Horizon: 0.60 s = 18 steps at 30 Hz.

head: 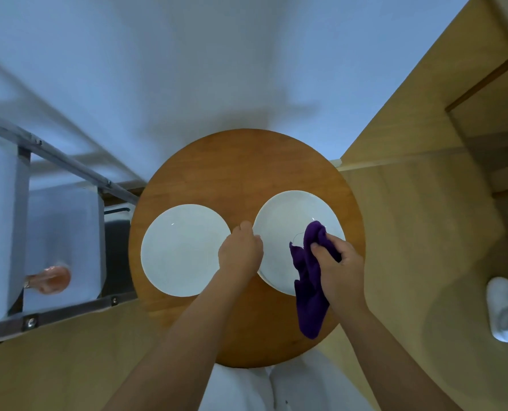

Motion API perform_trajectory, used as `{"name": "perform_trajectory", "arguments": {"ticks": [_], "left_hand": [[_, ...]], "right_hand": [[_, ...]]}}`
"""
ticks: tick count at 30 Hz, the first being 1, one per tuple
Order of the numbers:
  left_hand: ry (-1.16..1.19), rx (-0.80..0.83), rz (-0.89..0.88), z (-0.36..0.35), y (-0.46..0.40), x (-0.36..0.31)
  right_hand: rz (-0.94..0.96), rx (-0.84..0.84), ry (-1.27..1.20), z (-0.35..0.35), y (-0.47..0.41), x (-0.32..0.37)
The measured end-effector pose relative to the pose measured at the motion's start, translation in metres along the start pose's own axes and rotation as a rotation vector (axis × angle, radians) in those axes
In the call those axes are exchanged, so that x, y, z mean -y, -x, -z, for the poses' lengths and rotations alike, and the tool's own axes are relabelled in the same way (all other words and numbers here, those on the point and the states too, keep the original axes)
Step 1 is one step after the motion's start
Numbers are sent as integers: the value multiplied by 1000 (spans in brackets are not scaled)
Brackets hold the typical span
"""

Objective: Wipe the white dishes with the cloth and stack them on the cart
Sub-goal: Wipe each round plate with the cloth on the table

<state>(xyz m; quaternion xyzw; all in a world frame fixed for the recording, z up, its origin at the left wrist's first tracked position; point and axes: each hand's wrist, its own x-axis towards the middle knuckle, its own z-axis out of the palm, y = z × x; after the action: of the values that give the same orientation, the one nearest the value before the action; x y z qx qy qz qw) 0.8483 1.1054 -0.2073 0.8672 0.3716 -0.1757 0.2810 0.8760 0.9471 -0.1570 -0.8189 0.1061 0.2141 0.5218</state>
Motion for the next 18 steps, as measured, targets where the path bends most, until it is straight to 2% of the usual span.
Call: {"name": "perform_trajectory", "arguments": {"ticks": [2, 6, 10, 12, 16, 18], "left_hand": [[209, -9, 16, -4, 3, 2], [613, -86, 189, -12, 10, 2], [918, -2, 258, -19, 20, -10], [999, 9, 283, -15, 25, -17], [1060, 42, 295, -4, 31, -22], [1090, 35, 291, 6, 35, -20]], "right_hand": [[-6, -9, -8, 1, 1, 0], [-8, -5, -18, 4, 3, -1], [-14, -10, -17, 9, 4, -2], [-58, -22, -84, 12, 4, -1], [-265, -42, -338, 18, 6, 7], [-278, -63, -374, 20, 7, 13]]}}
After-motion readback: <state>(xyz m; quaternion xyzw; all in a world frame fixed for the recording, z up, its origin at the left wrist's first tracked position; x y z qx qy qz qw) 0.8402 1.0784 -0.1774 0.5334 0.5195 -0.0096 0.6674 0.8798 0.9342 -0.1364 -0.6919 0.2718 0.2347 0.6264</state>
